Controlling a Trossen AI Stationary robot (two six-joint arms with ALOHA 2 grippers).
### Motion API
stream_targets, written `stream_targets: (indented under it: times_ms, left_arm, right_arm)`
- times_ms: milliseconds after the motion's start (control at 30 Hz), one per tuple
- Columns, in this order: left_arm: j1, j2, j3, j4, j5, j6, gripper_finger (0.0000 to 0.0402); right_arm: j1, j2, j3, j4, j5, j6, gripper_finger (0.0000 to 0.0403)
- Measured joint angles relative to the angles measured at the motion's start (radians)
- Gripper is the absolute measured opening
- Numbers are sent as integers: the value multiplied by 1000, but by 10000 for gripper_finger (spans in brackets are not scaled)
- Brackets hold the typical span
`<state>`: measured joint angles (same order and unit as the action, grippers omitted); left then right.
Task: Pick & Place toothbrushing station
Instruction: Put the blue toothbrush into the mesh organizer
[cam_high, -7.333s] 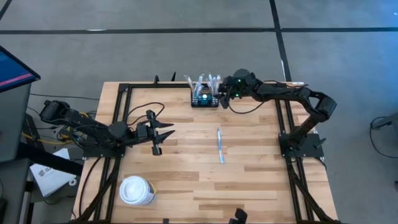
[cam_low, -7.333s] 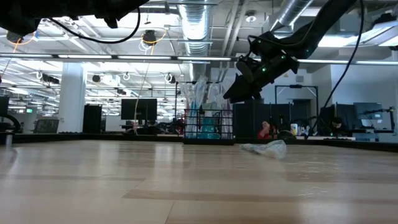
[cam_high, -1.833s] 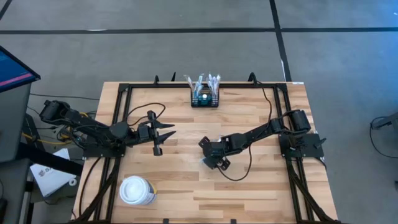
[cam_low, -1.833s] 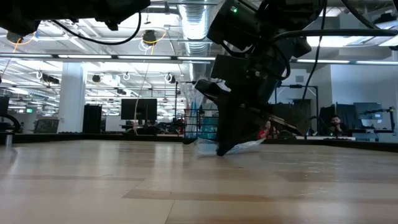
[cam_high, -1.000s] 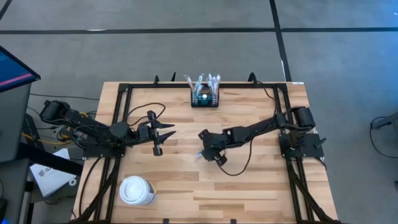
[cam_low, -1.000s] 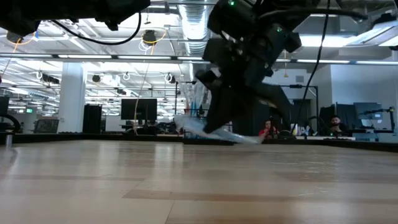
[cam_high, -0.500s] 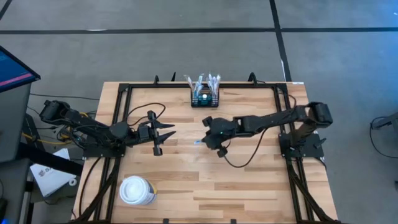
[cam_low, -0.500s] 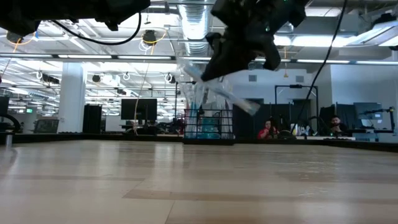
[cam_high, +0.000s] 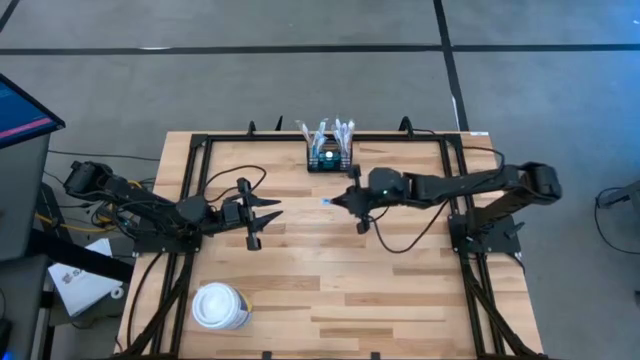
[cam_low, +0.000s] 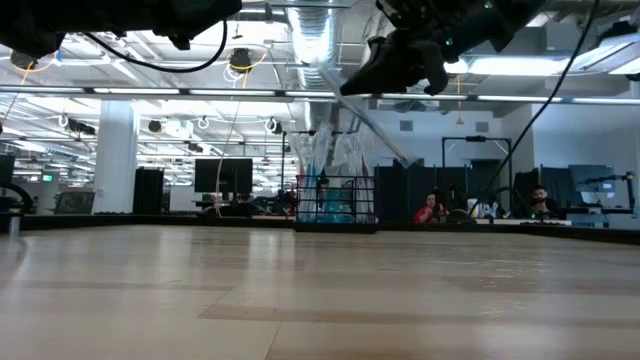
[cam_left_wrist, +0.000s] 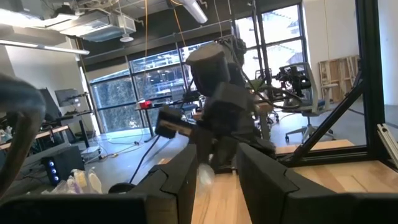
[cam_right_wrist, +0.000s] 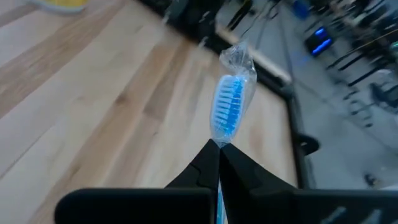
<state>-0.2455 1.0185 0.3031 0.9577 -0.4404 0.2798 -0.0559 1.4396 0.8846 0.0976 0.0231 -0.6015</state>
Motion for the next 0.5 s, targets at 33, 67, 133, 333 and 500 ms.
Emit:
stream_targets:
  times_ms: [33, 67, 133, 333, 500]
  left_arm:
    - [0, 0, 0, 0, 0, 0, 108]
    - [0, 0, 0, 0, 0, 0, 108]
    - [0, 0, 0, 0, 0, 0, 108]
    - [0, 0, 0, 0, 0, 0, 108]
    - [0, 0, 0, -1, 0, 0, 108]
  right_arm:
    - [-8, -7, -11, 27, 0, 0, 0]
    - [-16, -14, -24, 56, -4, 0, 0]
    - [-38, -26, -48, 111, -31, 0, 0]
    - [-127, -31, -60, 207, -93, 53, 0]
    - [-182, -31, -60, 259, -118, 94, 0]
